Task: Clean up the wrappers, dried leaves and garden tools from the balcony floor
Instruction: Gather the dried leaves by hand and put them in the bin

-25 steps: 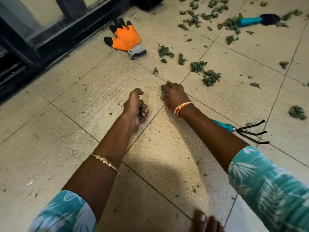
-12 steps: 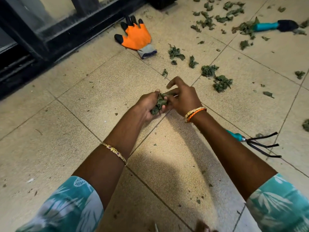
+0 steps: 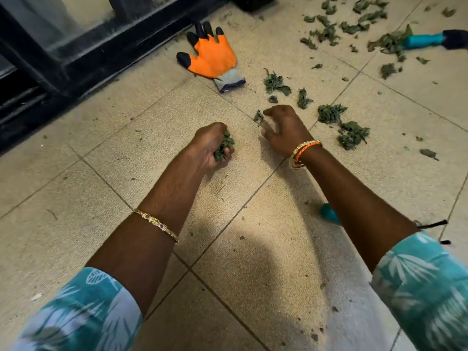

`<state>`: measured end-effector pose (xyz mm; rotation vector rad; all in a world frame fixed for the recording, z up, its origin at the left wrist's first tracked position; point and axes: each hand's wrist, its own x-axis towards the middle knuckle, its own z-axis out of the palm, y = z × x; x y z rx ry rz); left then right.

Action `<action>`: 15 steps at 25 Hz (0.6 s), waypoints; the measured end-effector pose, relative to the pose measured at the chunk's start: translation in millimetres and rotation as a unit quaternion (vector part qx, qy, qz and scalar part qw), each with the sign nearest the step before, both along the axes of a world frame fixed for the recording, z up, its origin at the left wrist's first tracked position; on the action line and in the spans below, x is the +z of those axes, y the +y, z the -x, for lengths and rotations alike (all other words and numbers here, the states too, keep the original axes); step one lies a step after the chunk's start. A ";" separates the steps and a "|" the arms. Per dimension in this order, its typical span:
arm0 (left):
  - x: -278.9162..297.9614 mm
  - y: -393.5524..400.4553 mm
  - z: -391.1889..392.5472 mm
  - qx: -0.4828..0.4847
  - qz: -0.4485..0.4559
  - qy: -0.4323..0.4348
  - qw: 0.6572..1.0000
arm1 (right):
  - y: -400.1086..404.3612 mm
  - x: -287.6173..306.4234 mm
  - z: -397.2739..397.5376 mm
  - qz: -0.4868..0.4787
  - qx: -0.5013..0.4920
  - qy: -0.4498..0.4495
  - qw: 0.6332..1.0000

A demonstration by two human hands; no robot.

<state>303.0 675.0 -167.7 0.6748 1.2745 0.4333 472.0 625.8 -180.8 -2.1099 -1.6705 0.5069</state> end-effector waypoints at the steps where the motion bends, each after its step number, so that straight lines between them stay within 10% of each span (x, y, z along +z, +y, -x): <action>1: -1.2 3.7 0.2 -0.001 0.001 0.001 1.000 | 7.7 -5.9 -0.2 0.027 0.028 -0.020 0.999; 10: -8.3 8.3 -3.8 -0.040 0.019 -0.034 0.998 | 7.5 -31.5 13.8 -0.115 0.078 -0.168 0.976; 15: -8.0 -4.7 -8.1 -0.034 -0.004 -0.039 0.999 | -8.4 0.6 7.6 -0.078 -0.138 0.160 0.974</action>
